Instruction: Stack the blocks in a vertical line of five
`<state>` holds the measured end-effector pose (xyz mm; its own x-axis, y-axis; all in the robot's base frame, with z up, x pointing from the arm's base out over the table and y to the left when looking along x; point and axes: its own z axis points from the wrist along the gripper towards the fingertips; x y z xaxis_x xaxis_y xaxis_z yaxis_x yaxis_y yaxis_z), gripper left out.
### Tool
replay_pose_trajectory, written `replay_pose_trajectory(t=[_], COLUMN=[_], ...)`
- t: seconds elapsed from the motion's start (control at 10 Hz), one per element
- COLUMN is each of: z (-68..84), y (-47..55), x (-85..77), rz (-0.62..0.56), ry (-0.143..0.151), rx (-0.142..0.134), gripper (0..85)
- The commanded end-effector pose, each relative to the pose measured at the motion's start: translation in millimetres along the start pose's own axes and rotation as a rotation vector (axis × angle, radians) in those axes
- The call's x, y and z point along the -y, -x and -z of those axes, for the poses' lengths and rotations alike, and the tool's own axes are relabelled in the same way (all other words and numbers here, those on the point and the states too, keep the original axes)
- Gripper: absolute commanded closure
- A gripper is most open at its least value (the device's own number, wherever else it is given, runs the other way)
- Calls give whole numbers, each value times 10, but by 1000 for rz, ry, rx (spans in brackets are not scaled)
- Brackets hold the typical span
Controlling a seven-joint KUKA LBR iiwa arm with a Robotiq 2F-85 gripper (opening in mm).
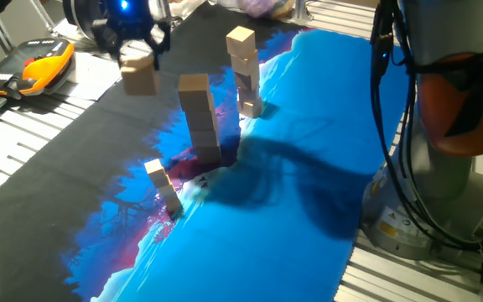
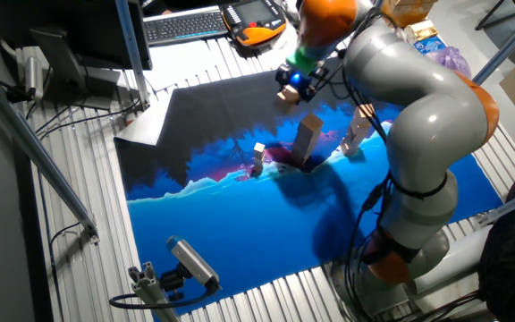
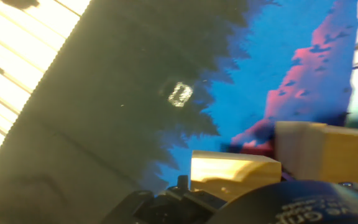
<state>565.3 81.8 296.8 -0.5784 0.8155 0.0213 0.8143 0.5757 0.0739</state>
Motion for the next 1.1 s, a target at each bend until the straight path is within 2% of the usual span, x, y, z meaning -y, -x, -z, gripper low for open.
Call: replay_pose_trajectory(t=[0.0,0.3,0.4,0.7,0.9,1.0], z=[33,151,174,189,201,196], y=[12,97,120,152,184,172], x=[73,256,318,474,504,450], rz=[6,15,17,20,23,15], ry=[-9,-35,-48,-62,-64,-65], rx=[-1,-25,-13,-9,-17,-23], gripper=[850,850,850,850,850,850])
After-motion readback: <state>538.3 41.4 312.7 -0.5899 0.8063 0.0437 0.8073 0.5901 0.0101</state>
